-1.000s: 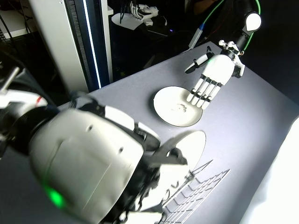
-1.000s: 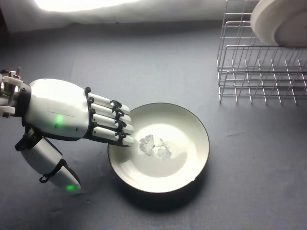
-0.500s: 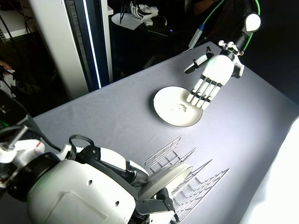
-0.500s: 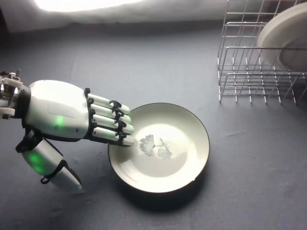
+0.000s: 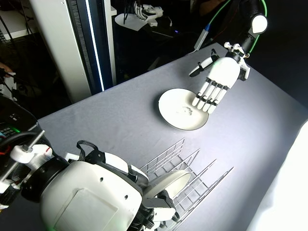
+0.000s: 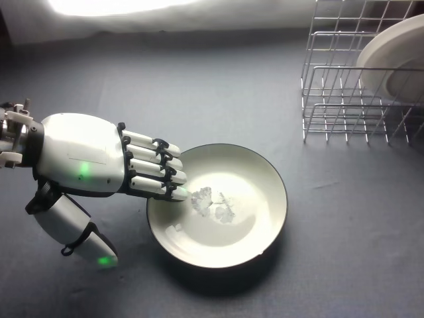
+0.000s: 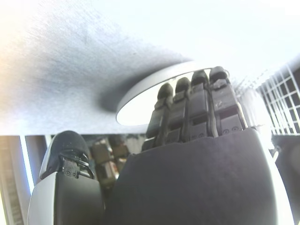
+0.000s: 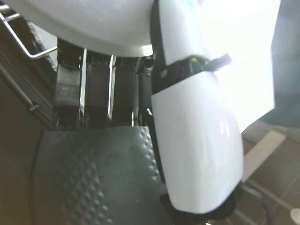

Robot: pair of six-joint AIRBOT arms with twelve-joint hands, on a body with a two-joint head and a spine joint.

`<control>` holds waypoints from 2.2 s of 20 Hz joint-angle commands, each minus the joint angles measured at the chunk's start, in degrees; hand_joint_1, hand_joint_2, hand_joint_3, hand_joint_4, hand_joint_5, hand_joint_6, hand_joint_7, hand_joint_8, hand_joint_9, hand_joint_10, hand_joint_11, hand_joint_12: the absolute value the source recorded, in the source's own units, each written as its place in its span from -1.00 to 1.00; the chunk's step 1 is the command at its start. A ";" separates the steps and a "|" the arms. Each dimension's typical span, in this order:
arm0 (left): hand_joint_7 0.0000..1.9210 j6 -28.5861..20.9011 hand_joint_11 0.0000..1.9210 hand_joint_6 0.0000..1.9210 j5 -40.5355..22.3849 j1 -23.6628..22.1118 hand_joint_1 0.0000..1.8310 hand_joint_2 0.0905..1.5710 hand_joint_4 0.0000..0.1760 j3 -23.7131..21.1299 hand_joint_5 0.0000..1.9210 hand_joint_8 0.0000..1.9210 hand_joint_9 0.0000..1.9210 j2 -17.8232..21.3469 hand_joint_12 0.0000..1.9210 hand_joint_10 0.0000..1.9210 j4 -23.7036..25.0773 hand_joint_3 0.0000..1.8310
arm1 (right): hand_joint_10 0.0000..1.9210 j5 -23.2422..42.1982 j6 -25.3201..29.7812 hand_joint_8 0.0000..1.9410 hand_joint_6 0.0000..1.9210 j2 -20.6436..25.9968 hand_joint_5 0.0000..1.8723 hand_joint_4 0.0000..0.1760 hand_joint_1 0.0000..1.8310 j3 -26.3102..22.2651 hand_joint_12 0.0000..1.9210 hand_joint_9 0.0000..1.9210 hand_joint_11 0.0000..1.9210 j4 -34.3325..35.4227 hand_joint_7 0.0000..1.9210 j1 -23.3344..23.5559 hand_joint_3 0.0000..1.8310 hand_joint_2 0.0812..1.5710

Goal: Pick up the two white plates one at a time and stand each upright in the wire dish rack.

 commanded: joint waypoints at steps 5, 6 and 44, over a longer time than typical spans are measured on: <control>-1.00 -0.20 -1.00 -1.00 -1.46 0.84 -1.00 0.33 -1.00 0.04 -0.96 -1.00 -1.00 -0.09 -1.00 -1.00 -1.56 -1.00 | -0.92 7.93 0.06 -1.00 -0.94 0.36 -0.21 -1.00 0.43 0.44 0.19 -0.24 -0.66 -0.23 -0.21 0.27 -1.00 0.38; -0.99 -0.20 -1.00 -0.99 -1.46 1.00 -1.00 0.35 -1.00 0.05 -0.95 -1.00 -1.00 -0.09 -1.00 -1.00 -1.55 -1.00 | -0.95 8.67 0.12 -1.00 -0.97 0.37 -0.24 -1.00 0.43 0.44 0.20 -0.28 -0.74 -0.69 -0.26 0.30 -1.00 0.39; -1.00 -1.17 -1.00 -1.00 -1.46 4.68 -1.00 0.33 -1.00 -0.66 -0.96 -1.00 -1.00 0.18 -1.00 -1.00 -1.16 -1.00 | -1.00 6.02 0.02 -1.00 -1.00 -5.44 -1.00 -1.00 0.60 -14.53 -1.00 -1.00 -1.00 -57.69 -1.00 3.87 -1.00 0.23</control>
